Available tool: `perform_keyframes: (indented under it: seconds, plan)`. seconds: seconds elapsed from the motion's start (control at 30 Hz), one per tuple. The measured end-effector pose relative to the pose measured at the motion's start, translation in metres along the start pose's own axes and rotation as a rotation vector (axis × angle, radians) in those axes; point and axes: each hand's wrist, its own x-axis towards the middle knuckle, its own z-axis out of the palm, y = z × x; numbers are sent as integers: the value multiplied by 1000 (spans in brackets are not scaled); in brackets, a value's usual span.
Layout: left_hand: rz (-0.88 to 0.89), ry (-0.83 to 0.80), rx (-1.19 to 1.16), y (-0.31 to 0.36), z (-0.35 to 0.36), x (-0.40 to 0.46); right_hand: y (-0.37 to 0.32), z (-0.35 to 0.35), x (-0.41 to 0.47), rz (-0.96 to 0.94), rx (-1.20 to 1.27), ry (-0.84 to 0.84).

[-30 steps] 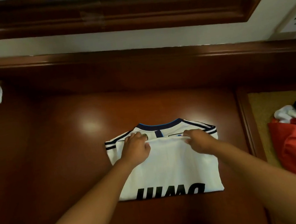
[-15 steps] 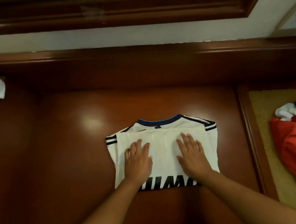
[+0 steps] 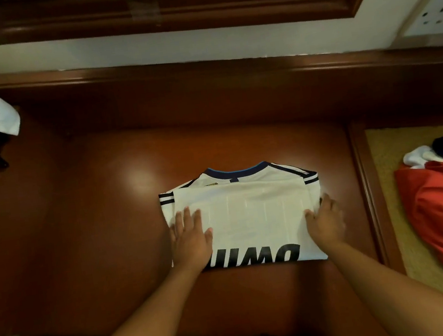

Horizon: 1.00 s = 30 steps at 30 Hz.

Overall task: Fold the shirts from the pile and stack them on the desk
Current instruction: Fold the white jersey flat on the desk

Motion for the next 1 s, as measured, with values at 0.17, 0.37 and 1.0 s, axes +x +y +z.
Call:
perform_keyframes:
  seconds: [0.17,0.37,1.0]
  plan:
    - [167,35,-19,42,8,-11,-7,-11,9,321,467,-194]
    - [332,-79,-296,90,18,-17,-7,-17,3,260,727,-269]
    - [-113,-170,-884,180,-9,-1,-15,-36,-48,239,1363,-533]
